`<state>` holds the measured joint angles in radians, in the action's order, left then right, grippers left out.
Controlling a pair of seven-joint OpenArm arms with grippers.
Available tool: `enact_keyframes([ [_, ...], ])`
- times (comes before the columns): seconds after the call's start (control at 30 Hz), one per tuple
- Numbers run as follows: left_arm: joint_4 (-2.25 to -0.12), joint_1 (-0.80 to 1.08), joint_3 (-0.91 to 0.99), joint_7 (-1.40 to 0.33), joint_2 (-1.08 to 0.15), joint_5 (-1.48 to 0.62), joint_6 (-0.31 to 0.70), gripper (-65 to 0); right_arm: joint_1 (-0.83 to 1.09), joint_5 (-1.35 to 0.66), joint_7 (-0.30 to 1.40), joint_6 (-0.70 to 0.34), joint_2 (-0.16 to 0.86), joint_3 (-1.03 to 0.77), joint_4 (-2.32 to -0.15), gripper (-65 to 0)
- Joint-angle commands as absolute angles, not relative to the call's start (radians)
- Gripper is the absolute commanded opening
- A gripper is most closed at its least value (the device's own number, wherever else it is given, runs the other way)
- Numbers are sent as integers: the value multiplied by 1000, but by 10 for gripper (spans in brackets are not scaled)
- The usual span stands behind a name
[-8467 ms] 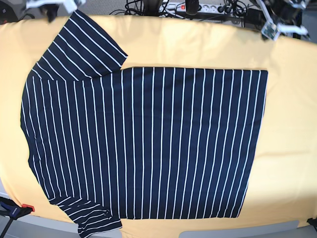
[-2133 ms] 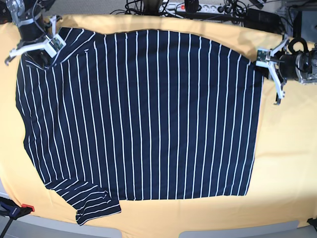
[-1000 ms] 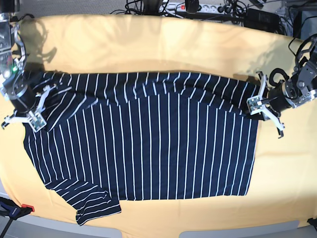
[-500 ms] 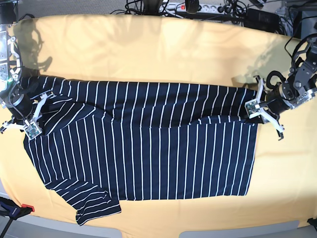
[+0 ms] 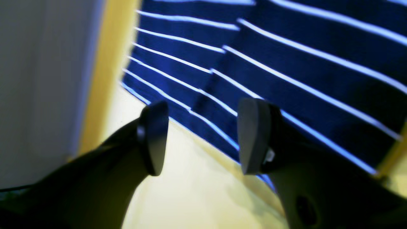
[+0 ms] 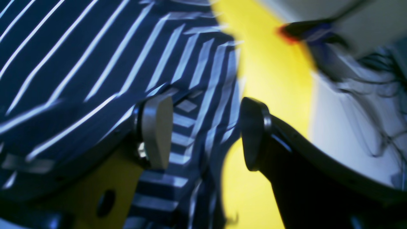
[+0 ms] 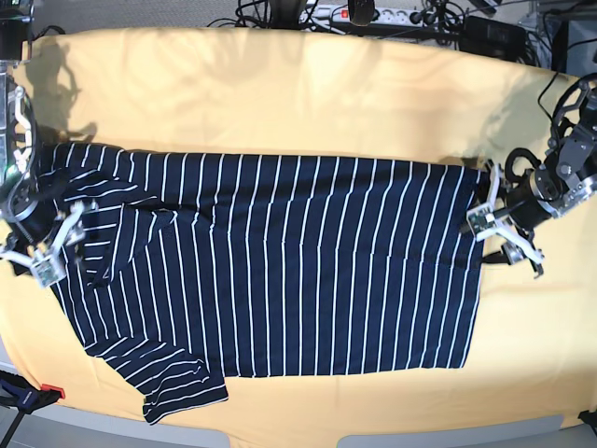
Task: Fold the T-shirt properly
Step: 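Lift the shirt edge with both grippers and fold it over the body, then release the folded edge and regrasp the shirt with both grippers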
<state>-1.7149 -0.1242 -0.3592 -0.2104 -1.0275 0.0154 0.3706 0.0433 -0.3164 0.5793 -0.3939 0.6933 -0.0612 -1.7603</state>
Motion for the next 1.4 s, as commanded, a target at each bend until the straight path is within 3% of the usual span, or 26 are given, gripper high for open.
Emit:
enact_keyframes([
  [0.0,-1726,-145,-347,-205,-1050,10,350,-326,20,-332,570,-421,715,-72,-1802,-291],
  [0.1,-1726,-145,-347,-234,-1053,-12,415,-325,36,-413,655,-545,716,-72,-1865,-293],
  [0.23,-1728,-144,-347,-318,-1073,-105,698,-325,132,-433,720,-649,718,-72,-1953,-292],
  [0.5,-1732,-80,-347,-341,-1145,-161,698,-325,353,-280,731,-629,733,-72,-1977,-292],
  [0.77,-1732,1,-347,-207,-1144,47,698,-325,455,-254,731,-568,733,-72,-1977,-292],
  [0.87,-1732,3,-347,-207,-1140,98,631,-325,457,-254,731,-550,731,-72,-1977,-292],
  [1.0,-1731,3,-347,-205,-1141,156,628,-325,457,-254,731,-550,732,-72,-1977,-292],
  [1.17,-1729,2,-347,-174,-1140,161,518,-325,457,-262,727,-545,731,-72,-1977,-292],
  [1.27,-1729,3,-347,-173,-1135,161,523,-325,457,-261,730,-519,732,-72,-1977,-292],
  [1.37,-1730,2,-347,-192,-1137,161,638,-325,457,-261,728,-520,731,-72,-1977,-292],
])
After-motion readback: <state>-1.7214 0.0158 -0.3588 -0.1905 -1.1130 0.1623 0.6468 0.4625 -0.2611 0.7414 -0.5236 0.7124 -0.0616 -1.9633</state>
